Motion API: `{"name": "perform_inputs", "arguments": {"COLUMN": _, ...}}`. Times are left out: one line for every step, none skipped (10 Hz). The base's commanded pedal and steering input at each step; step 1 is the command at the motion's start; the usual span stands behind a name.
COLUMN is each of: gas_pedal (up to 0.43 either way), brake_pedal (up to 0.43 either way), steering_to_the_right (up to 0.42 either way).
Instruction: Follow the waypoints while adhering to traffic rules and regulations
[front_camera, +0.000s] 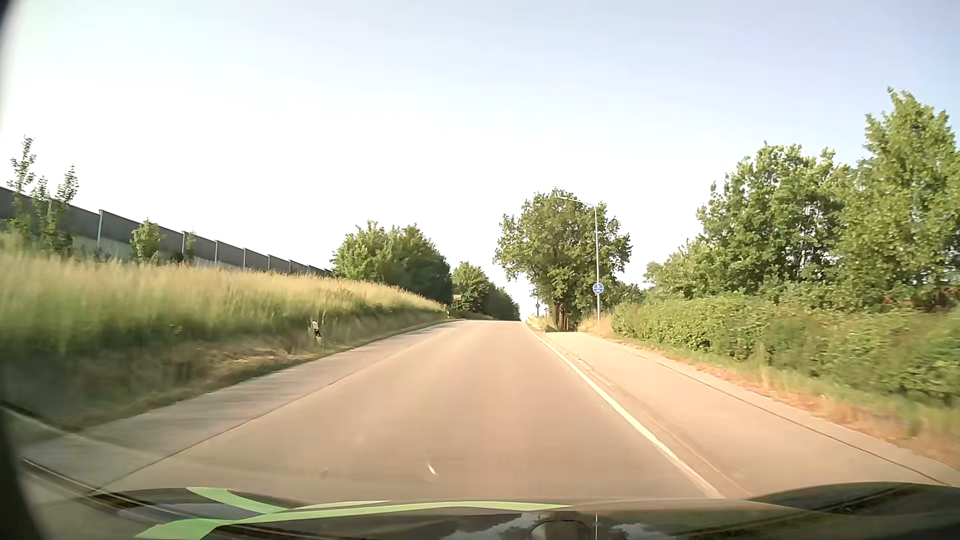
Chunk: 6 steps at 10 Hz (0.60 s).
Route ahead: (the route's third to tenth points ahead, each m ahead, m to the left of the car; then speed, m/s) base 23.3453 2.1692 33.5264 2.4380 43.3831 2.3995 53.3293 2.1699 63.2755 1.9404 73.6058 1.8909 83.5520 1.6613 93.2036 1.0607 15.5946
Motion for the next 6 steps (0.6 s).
{"name": "perform_inputs", "arguments": {"gas_pedal": 0.248, "brake_pedal": 0.000, "steering_to_the_right": -0.015}}
{"name": "perform_inputs", "arguments": {"gas_pedal": 0.248, "brake_pedal": 0.000, "steering_to_the_right": -0.015}}
{"name": "perform_inputs", "arguments": {"gas_pedal": 0.248, "brake_pedal": 0.000, "steering_to_the_right": -0.014}}
{"name": "perform_inputs", "arguments": {"gas_pedal": 0.248, "brake_pedal": 0.000, "steering_to_the_right": -0.011}}
{"name": "perform_inputs", "arguments": {"gas_pedal": 0.240, "brake_pedal": 0.000, "steering_to_the_right": -0.008}}
{"name": "perform_inputs", "arguments": {"gas_pedal": 0.209, "brake_pedal": 0.000, "steering_to_the_right": -0.006}}
